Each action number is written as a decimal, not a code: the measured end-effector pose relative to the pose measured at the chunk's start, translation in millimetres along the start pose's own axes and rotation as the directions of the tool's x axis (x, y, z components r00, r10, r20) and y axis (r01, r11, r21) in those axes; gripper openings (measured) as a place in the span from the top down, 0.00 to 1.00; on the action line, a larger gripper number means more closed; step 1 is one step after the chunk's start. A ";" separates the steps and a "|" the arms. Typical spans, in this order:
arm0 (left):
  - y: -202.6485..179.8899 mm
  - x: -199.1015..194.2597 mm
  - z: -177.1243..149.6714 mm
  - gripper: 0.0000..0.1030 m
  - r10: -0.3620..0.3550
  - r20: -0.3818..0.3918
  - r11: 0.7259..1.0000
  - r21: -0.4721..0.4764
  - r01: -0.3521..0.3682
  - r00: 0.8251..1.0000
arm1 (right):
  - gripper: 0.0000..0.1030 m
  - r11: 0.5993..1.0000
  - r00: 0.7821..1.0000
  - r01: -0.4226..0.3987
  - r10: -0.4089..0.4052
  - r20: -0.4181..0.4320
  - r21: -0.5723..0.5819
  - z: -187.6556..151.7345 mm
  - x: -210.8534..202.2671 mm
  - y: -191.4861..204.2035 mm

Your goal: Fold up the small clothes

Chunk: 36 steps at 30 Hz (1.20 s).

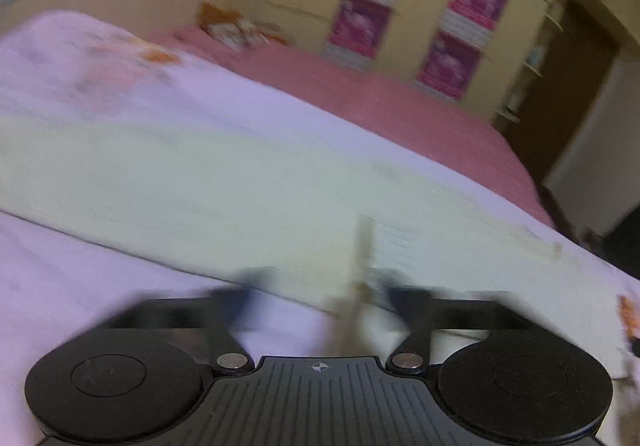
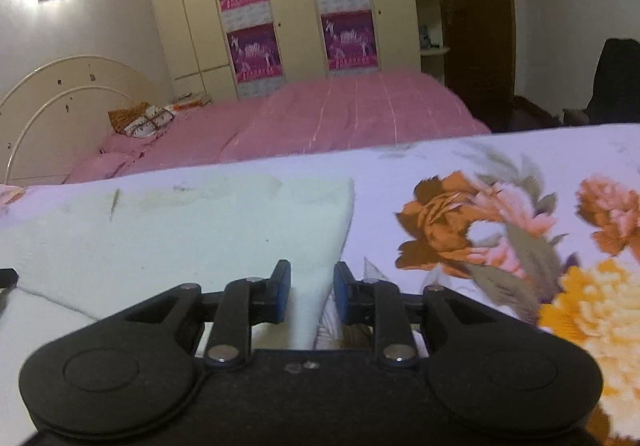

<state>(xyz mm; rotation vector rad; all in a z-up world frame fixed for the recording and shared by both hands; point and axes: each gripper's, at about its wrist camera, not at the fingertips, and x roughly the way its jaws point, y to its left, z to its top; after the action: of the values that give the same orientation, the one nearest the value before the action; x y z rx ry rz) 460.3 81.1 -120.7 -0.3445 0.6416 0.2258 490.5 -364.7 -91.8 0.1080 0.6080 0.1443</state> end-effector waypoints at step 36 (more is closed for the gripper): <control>111.6 20.2 82.4 0.98 -0.124 0.133 0.975 -0.170 0.146 0.983 | 0.75 0.984 0.999 0.017 -0.008 -0.051 0.177 -15.4 -24.6 -10.1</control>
<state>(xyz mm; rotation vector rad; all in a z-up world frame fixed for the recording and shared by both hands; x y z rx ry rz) 486.3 217.1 -98.8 -0.5414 0.4760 0.1729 462.8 -377.9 -92.0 0.2735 0.6713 0.0808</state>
